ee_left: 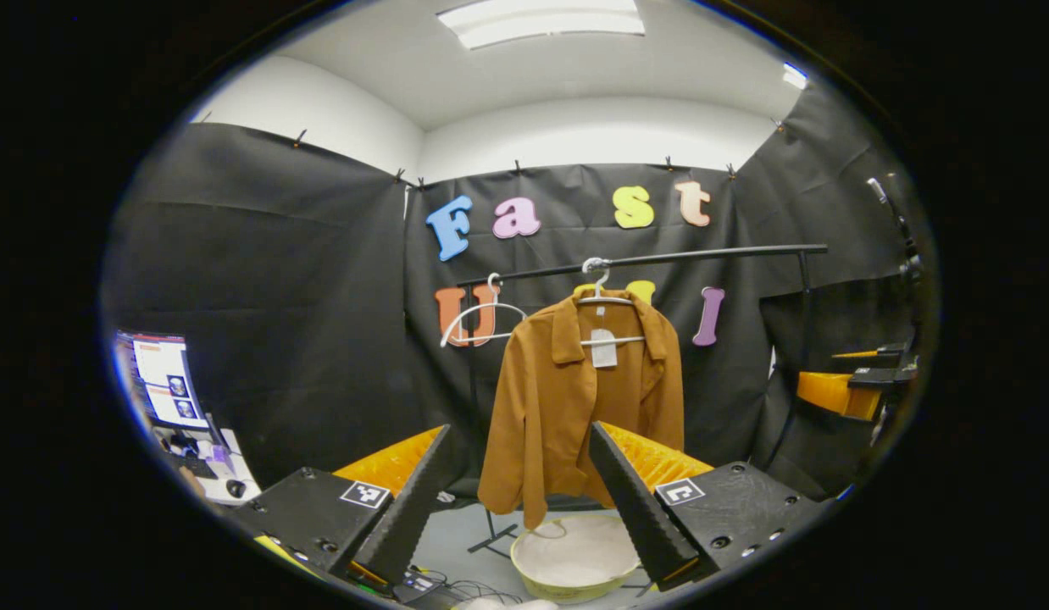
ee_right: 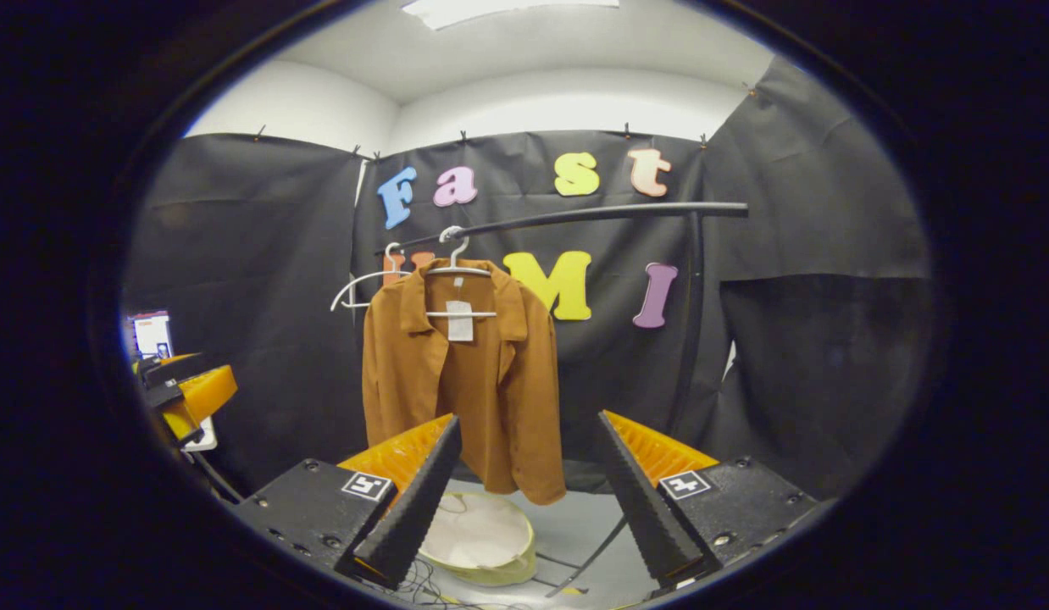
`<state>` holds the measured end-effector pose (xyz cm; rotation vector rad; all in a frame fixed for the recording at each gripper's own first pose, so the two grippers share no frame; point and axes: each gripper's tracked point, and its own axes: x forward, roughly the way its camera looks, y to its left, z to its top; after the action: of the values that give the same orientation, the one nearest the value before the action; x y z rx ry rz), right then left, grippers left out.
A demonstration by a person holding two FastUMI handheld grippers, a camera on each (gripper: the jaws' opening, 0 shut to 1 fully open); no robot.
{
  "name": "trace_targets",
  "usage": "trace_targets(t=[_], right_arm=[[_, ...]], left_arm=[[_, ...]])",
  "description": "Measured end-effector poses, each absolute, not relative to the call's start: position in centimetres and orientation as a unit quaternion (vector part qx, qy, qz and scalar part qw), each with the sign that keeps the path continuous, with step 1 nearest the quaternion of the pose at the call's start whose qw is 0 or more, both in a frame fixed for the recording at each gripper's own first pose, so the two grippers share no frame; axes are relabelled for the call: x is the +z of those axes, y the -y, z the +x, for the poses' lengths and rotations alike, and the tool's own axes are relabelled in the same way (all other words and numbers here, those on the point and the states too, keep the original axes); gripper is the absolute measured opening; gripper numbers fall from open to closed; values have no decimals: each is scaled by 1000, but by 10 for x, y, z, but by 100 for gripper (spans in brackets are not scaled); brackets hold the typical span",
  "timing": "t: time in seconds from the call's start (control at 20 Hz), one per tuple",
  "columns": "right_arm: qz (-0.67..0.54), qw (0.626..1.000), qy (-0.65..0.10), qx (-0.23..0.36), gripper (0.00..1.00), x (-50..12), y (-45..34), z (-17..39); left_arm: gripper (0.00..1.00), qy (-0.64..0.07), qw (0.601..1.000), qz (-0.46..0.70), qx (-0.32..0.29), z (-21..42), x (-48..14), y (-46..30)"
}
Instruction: Grasp the clothes on the hanger with both hands and then place them into the laundry hamper below.
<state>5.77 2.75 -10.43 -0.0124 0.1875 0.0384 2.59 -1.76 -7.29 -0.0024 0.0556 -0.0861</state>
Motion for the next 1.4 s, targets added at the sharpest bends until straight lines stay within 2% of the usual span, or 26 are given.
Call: trace_targets(t=[0.2, 0.5, 0.55, 0.65, 0.7, 1.15, 1.25, 1.3, 1.4], right_arm=[[-6, 994, -103, 39, 95, -121, -30, 118], [-7, 991, -111, 75, 95, -137, -30, 227], [-6, 990, -114, 80, 95, -141, -29, 245], [-6, 989, -119, 91, 95, -146, -28, 277], [-7, 988, -120, 95, 95, -148, -27, 293], [17, 981, -136, 137, 94, -165, -50, 385], [26, 978, -146, 145, 85, -172, -59, 397], [32, 976, -150, 153, 76, -174, -65, 402], [37, 975, -151, 160, 73, -173, -74, 410]], left_arm=[[99, -27, 999, -8, -43, 70, -87, 44], [100, -20, 999, 2, -50, 163, -114, 94], [96, -21, 998, 2, -51, 180, -120, 103], [100, -19, 998, 11, -50, 214, -128, 119], [98, -21, 999, 16, -47, 231, -132, 124], [99, -12, 999, 36, -1, 351, -148, 138], [98, -12, 999, 35, -5, 366, -151, 143], [98, -14, 999, 37, -3, 371, -153, 143], [98, -20, 999, 33, 4, 378, -160, 141]])
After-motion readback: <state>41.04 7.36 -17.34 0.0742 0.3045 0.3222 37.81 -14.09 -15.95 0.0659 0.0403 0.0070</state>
